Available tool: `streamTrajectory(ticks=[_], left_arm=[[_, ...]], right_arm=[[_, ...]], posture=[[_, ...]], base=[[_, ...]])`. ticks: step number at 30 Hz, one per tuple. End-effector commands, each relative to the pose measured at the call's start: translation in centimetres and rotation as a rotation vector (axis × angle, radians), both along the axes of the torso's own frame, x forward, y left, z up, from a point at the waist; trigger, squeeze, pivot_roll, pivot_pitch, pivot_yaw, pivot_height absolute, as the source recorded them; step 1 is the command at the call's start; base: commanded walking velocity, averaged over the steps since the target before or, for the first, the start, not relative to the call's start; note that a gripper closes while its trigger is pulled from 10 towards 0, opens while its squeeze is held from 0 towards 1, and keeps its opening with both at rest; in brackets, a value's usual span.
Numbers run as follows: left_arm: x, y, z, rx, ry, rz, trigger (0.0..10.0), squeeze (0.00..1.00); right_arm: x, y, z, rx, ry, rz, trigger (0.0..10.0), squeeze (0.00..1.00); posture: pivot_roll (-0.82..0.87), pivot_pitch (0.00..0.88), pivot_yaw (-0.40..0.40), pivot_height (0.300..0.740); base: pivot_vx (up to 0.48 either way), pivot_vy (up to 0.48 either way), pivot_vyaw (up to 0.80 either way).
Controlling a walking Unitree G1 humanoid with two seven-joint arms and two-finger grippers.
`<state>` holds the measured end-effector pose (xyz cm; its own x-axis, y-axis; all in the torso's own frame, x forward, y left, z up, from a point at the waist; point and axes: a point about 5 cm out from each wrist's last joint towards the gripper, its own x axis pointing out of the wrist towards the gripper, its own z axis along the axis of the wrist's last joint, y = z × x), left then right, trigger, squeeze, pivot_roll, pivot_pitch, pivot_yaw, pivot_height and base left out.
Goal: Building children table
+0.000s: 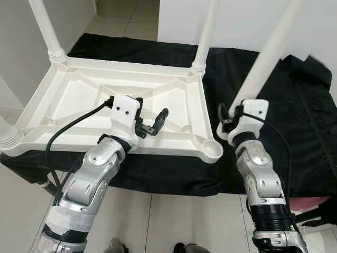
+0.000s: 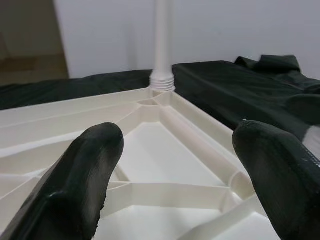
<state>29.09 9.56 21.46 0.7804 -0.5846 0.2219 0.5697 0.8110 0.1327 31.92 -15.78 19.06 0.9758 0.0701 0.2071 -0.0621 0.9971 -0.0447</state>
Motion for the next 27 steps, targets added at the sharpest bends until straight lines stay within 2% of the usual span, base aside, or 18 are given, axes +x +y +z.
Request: streamTrajectory(ticks=[1,5,13,20,27], left_arm=[[-1.2,-1.4,-1.1,0.115,0.023,-0.227,10.0,0.00],[-1.7,-1.6,-1.3,0.170,-0.003,-0.240,10.0,0.00],[-2.5,-2.0,-1.7,0.161,0.020,-0.257,10.0,0.00],[-3.0,-2.2,-1.9,0.155,0.033,-0.255,10.0,0.00],[-3.0,-2.0,-1.8,0.159,0.032,-0.243,10.0,0.00]], right_arm=[[-0.6,0.5,-0.5,-0.017,-0.001,0.057,10.0,0.00],[-0.9,1.0,-0.9,-0.018,0.002,0.096,10.0,0.00],[-1.3,1.9,-0.5,-0.009,-0.032,0.152,10.0,0.00],[-2.4,1.7,-1.4,-0.009,-0.018,0.188,10.0,0.00],[-3.4,0.9,-2.1,-0.028,-0.011,0.196,10.0,0.00]], posture=[[0.04,0.094,-0.085,0.740],[0.04,0.100,-0.084,0.740],[0.04,0.116,-0.081,0.740],[0.05,0.131,-0.081,0.740],[0.04,0.139,-0.080,0.740]], base=[[0.000,0.000,0.00],[0.000,0.000,0.00],[0.000,0.000,0.00],[0.000,0.000,0.00],[0.000,0.000,0.00]])
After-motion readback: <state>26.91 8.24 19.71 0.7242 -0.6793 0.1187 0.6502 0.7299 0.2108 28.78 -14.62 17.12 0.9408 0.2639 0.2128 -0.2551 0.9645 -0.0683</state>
